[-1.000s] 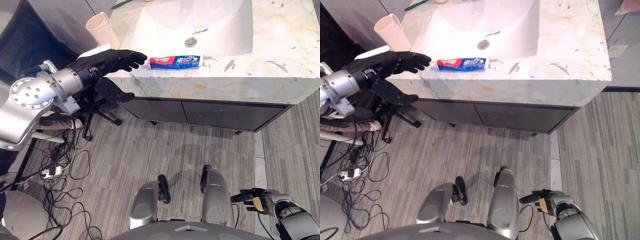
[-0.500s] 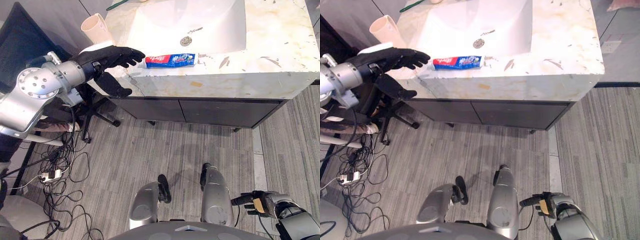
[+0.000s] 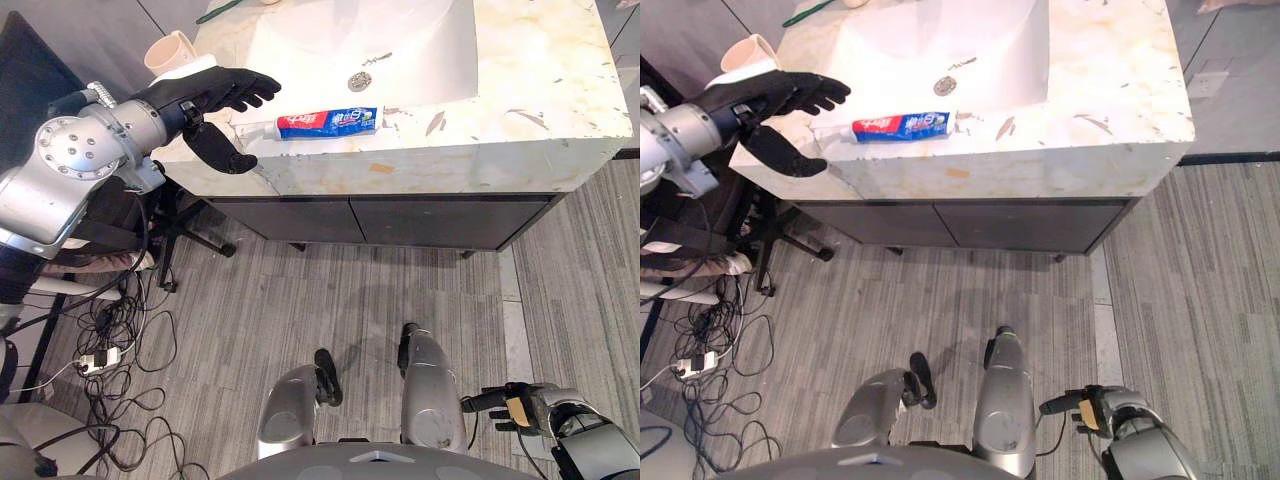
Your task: Organize the bathroom.
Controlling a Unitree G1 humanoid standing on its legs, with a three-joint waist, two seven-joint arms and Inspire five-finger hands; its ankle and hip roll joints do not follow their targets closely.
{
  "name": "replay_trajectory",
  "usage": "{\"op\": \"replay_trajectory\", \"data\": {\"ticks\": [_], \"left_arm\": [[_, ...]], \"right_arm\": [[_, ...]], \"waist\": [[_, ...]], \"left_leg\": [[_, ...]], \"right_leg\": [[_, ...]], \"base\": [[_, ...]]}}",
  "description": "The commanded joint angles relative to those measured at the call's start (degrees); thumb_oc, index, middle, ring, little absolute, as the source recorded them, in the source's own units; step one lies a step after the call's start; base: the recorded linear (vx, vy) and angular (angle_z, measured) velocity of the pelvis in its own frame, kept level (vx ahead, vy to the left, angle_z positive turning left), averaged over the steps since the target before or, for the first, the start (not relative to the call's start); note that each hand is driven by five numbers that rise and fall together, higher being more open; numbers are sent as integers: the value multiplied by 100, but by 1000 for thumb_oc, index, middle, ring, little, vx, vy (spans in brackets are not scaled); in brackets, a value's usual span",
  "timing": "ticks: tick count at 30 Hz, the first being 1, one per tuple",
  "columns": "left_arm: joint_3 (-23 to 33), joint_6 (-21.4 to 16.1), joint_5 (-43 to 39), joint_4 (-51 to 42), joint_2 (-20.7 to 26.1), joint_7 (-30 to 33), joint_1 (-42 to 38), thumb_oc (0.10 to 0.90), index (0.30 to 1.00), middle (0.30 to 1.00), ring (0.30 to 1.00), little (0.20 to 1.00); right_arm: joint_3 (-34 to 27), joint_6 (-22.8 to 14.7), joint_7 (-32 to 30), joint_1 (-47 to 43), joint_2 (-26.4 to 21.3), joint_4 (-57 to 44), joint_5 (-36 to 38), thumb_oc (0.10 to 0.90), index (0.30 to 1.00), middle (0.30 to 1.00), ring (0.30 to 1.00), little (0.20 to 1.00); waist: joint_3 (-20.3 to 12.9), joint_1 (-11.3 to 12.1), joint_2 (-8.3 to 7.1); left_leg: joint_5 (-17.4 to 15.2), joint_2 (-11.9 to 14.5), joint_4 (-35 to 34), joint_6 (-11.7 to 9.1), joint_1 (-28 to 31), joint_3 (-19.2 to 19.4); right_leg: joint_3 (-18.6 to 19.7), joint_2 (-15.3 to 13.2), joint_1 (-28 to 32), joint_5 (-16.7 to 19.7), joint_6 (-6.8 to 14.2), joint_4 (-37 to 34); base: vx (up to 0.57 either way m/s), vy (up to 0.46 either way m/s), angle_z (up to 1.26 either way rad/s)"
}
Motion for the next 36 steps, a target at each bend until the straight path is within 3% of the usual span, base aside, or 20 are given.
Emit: {"op": "replay_trajectory", "data": {"ticks": [1,30,31,32,33,34,35,36], "left_arm": [[680,-304,345,173,176,395,-878,800,900,900,900,900],[-86,-163,395,631,-144,319,-1786,800,900,900,900,900],[-109,-143,371,640,-143,311,-1801,620,629,629,629,629],[-118,-125,371,656,-138,287,-1805,516,474,474,474,474],[-118,-125,371,656,-138,287,-1805,516,474,474,474,474],[-127,-94,393,666,-143,264,-1808,439,359,359,359,359],[-145,-80,387,689,-150,233,-1815,400,300,300,300,300],[-182,-5,399,722,-135,126,-1784,400,300,300,300,300]], "right_arm": [[77,137,83,3,-115,111,32,800,900,900,900,900],[175,297,110,-488,-186,63,218,800,900,900,900,900],[173,284,110,-482,-186,67,219,800,900,900,900,900],[173,290,96,-474,-181,51,222,800,900,900,900,900],[173,290,96,-474,-181,51,222,800,900,900,900,900],[166,303,91,-479,-187,38,220,800,900,900,900,900],[159,294,95,-482,-196,46,216,800,900,900,900,900],[121,272,108,-477,-223,49,192,800,900,900,900,900]], "waist": [[-14,-41,57],[355,-148,-6],[359,-151,-4],[364,-153,-2],[364,-153,-2],[373,-160,-2],[377,-165,0],[386,-174,18]], "left_leg": [[1174,402,401,-7,-365,-86],[1303,459,381,-53,-695,-77],[1302,460,383,-54,-696,-78],[1305,460,380,-54,-692,-76],[1305,460,380,-54,-692,-76],[1307,461,389,-52,-693,-71],[1303,458,384,-47,-687,-62],[1306,453,391,-42,-700,-50]], "right_leg": [[154,-58,467,358,282,-821],[208,-2,72,500,278,-781],[205,-5,75,501,278,-787],[205,-4,82,505,278,-797],[205,-4,82,505,278,-797],[211,-7,81,506,278,-794],[213,-13,75,508,279,-795],[217,-21,61,509,280,-795]], "base": [[-9,-21,5],[-26,-13,-1],[0,0,0],[0,0,0],[0,0,0],[0,0,0],[-26,31,-1],[0,0,0]]}}
